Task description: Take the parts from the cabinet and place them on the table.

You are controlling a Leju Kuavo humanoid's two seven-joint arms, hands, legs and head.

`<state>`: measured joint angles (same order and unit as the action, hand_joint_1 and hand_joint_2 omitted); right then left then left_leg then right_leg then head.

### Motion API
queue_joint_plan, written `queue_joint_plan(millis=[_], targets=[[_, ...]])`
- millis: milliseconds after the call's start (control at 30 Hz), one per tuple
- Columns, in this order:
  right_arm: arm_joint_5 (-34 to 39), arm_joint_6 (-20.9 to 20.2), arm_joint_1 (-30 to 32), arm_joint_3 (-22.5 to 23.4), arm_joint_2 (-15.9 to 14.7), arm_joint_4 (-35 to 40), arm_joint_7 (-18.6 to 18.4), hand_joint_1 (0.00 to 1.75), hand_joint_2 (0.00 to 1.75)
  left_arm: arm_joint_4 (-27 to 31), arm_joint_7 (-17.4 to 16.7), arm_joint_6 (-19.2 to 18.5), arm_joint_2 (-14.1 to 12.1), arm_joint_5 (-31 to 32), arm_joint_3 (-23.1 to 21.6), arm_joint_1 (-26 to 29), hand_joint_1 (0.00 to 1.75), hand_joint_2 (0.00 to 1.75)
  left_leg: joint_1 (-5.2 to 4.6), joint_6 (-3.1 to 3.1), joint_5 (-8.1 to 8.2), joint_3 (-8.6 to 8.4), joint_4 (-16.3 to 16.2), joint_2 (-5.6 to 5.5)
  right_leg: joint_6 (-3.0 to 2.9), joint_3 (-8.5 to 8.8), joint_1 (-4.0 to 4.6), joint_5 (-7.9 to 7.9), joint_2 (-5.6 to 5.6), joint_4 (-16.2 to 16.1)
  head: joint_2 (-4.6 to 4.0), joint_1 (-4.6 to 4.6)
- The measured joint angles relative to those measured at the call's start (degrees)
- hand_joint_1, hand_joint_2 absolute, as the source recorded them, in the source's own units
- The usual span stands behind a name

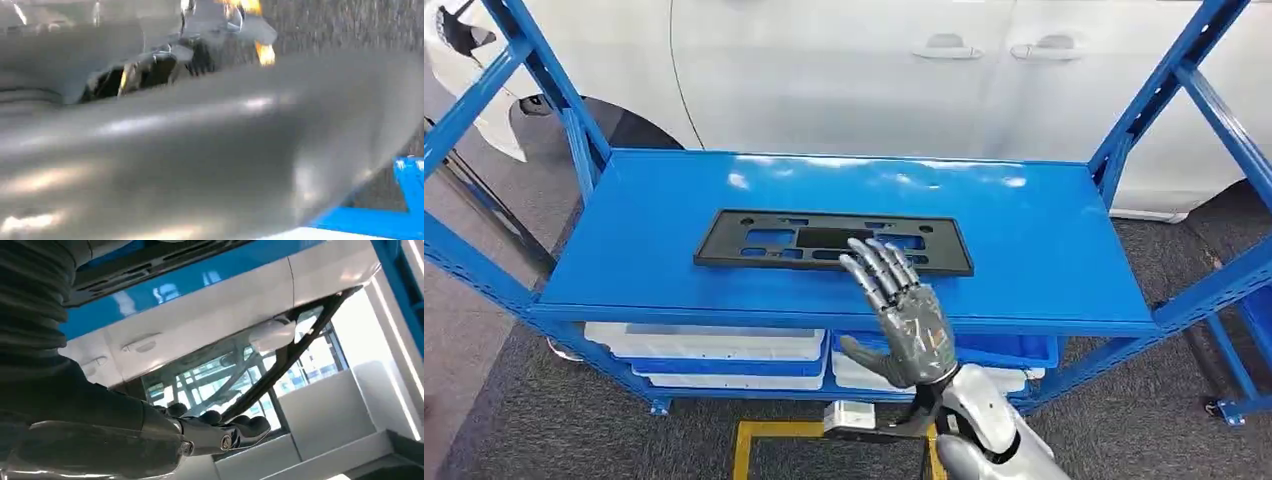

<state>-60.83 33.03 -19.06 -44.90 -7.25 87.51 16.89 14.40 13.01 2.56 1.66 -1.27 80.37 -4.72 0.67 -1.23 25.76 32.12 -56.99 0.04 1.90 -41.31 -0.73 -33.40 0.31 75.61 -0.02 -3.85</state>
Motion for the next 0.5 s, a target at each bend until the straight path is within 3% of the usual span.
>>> queue_joint_plan(millis=[33,100,133,267,300,333,367,433,467,500], targets=[[-0.45,0.07,-0.67,-1.28,0.68,-1.02,-0.45,0.00,1.75,0.00,-0.07,0.04,0.00,0.00,-0.02,0.00,0.00,0.00,-0.11,0.02,0.31,-0.49,0.00,-0.06,-0.34,0.92,0.06,2.69,0.00,-3.01,0.00,-0.09],[-0.52,0.04,-2.33,-3.66,2.30,-3.35,-0.87,0.00,1.75,0.00,-0.20,0.09,0.07,-0.02,-0.07,-0.03,0.00,0.00,-0.40,0.17,0.99,-1.65,0.07,-0.13,-1.80,5.33,0.65,9.41,0.00,-14.23,0.00,-0.54],[-0.52,0.06,-3.18,-4.52,2.99,-4.44,-1.03,0.00,1.75,-0.20,-0.22,0.09,0.57,-0.02,-0.09,-0.01,0.00,0.00,-0.22,0.35,1.26,-1.69,0.12,-0.10,-2.95,6.50,1.25,10.00,-0.04,-17.70,0.00,-0.66],[-0.52,0.06,-5.08,-7.01,5.66,-7.64,-1.33,0.00,1.75,-0.26,-0.22,0.24,0.48,-0.02,-0.35,-0.15,0.00,0.00,-0.12,1.77,1.83,-2.09,0.69,0.03,-3.32,6.94,1.63,9.20,-0.16,-18.90,0.00,-0.85],[-0.52,0.09,-5.24,-7.25,6.19,-8.02,-1.35,0.00,1.75,-0.26,-0.17,0.28,0.37,0.00,-0.39,-0.21,0.00,0.00,-0.34,1.97,2.06,-2.43,0.51,0.10,-3.19,7.98,0.61,9.76,-0.22,-20.06,0.02,-0.74],[-0.52,0.22,-5.56,-7.54,6.55,-8.48,-1.37,0.00,1.75,-0.28,-0.17,0.31,0.39,-0.02,-0.39,-0.19,0.00,0.00,-0.22,2.37,2.67,-2.04,-0.94,0.06,-3.33,8.74,0.69,9.68,-0.19,-20.61,0.00,-0.68],[-0.52,0.28,-5.99,-7.93,6.95,-8.98,-1.40,0.00,1.75,-0.28,-0.17,0.35,0.42,-0.02,-0.39,-0.17,0.00,0.00,-0.07,2.67,4.44,-0.27,-4.35,-0.04,-3.59,9.04,0.68,9.49,-0.28,-20.63,0.00,-0.22],[-0.52,0.37,-6.20,-8.43,7.39,-9.85,-1.40,0.00,1.75,-0.28,-0.18,0.39,0.24,-0.02,-0.39,-0.11,0.00,0.00,0.15,3.35,8.12,5.22,-13.75,-0.04,-3.70,9.51,0.70,8.82,-0.28,-20.54,0.00,-0.18],[-0.52,0.37,-6.18,-8.56,7.49,-10.33,-1.40,0.00,1.75,-0.28,-0.17,0.42,0.22,-0.02,-0.39,0.02,0.00,0.00,0.24,3.62,8.60,7.63,-17.22,-0.03,-3.70,9.80,0.68,8.47,-0.28,-20.49,0.00,-0.18],[-0.52,0.39,-6.19,-8.72,7.56,-10.68,-1.40,0.00,1.75,-0.28,-0.17,0.42,0.20,-0.02,-0.39,0.15,0.00,0.00,0.38,3.81,7.29,8.39,-17.30,-0.02,-3.62,10.20,0.60,8.11,-0.22,-20.43,0.00,-0.15]])
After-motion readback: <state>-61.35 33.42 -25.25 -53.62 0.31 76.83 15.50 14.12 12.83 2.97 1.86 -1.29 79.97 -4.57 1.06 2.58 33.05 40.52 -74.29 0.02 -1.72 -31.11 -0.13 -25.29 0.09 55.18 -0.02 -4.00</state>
